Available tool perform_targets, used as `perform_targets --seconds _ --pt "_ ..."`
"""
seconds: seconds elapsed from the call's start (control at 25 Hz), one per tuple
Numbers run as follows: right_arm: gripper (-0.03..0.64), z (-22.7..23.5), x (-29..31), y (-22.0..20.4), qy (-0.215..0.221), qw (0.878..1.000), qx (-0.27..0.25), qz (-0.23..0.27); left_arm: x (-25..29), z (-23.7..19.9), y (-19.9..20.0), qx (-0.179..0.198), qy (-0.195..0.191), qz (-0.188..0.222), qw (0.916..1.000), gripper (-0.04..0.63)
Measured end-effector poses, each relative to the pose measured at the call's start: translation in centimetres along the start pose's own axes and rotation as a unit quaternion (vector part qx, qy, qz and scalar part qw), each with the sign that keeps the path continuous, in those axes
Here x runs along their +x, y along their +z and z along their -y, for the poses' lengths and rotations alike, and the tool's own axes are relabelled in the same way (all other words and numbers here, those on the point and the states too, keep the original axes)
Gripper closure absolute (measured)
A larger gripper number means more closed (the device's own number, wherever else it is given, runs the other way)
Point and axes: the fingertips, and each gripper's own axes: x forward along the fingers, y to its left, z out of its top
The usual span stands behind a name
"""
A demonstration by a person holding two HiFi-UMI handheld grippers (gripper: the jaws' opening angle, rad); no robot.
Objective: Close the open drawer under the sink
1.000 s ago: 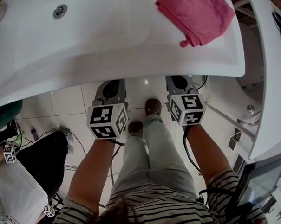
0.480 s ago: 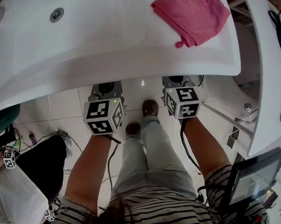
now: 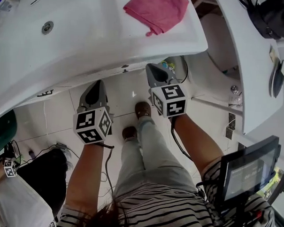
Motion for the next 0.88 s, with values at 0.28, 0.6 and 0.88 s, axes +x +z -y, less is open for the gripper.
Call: perform_targets --seconds 0.28,0.6,0.88 --pt "0.615 -3.1 -9.8 0.7 -0.019 1.0 0.016 0.008 -10.3 1.7 -0.8 0.008 -0.008 -0.01 0.9999 0.58" --pt "0.616 -8.2 -20.3 0.8 -0.018 0.999 0.034 0.002 -20.8 5.0 -1.3 0.009 -0.026 -0.014 0.9995 0.578" --pt "0.616 -10.9 -25.8 4.3 -0.002 0.999 0.017 0.041 -26.1 7.7 1.2 0.012 -0.027 0.027 0.9992 0.579"
